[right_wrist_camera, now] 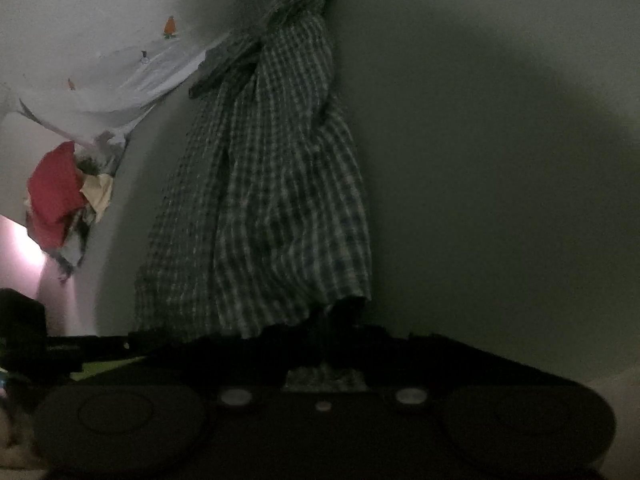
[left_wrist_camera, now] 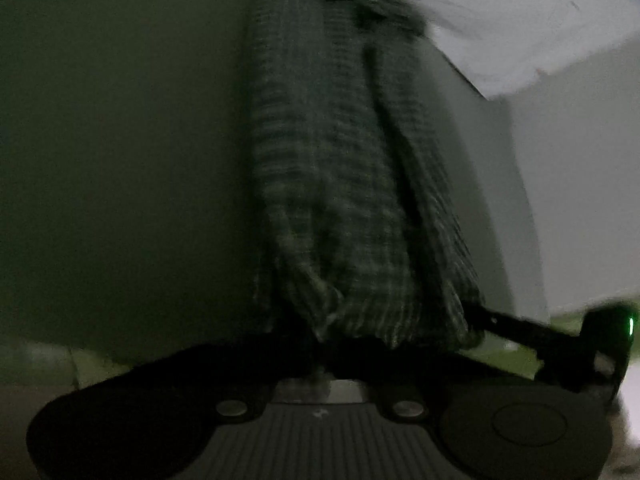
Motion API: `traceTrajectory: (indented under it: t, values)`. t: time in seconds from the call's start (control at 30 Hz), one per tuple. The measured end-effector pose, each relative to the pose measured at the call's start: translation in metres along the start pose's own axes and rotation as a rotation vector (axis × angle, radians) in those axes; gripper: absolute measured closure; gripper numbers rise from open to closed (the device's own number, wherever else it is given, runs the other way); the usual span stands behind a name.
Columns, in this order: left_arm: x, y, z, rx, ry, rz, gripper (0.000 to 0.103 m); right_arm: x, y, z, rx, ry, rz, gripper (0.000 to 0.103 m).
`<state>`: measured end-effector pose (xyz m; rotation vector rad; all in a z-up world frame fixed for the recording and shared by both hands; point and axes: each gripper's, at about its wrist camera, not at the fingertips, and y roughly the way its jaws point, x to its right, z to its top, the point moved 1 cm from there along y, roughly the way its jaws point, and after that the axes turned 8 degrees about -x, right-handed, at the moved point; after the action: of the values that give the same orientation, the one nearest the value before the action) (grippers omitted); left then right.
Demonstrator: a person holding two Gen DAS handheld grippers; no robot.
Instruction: Fold clothes
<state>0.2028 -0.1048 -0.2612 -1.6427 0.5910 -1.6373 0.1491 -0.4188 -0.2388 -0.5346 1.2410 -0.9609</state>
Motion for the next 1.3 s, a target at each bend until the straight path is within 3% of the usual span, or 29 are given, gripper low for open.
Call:
traceTrajectory:
  t: [0.23,0.4,0.53,0.67,0.8,0.9,1.0,1.03,1.13,1.3]
  values:
    - [-0.01,-0.042,0.011,0.16,-0.19,-0.323,0.099,0.004,-0.035,0.022,0.101,0.147,0.225,0.102]
    - [-0.005,-0.064,0.045,0.275,-0.281,-0.527,0.099,0.002,-0.044,0.06,0.157,0.238,0.338,0.102]
    - [-0.003,-0.062,0.089,0.321,-0.316,-0.603,0.099,-0.002,-0.039,0.106,0.194,0.287,0.378,0.102]
    - [-0.004,-0.054,0.143,0.34,-0.341,-0.631,0.099,-0.014,-0.024,0.168,0.209,0.273,0.335,0.102]
    - [-0.022,-0.056,0.198,0.36,-0.352,-0.633,0.099,-0.03,0.0,0.237,0.214,0.242,0.296,0.102]
    - [-0.029,-0.046,0.249,0.379,-0.352,-0.555,0.097,-0.037,0.025,0.285,0.218,0.231,0.257,0.095]
    - [-0.04,-0.039,0.286,0.374,-0.354,-0.445,0.078,-0.041,0.047,0.315,0.225,0.262,0.189,0.068]
    - [-0.044,-0.036,0.298,0.372,-0.355,-0.408,0.069,-0.044,0.051,0.32,0.234,0.268,0.159,0.061]
    - [-0.055,-0.029,0.333,0.367,-0.355,-0.299,0.044,-0.047,0.049,0.317,0.276,0.251,0.084,0.053]
    - [-0.049,-0.031,0.332,0.363,-0.268,-0.183,0.038,-0.045,0.028,0.276,0.323,0.193,-0.097,0.047]
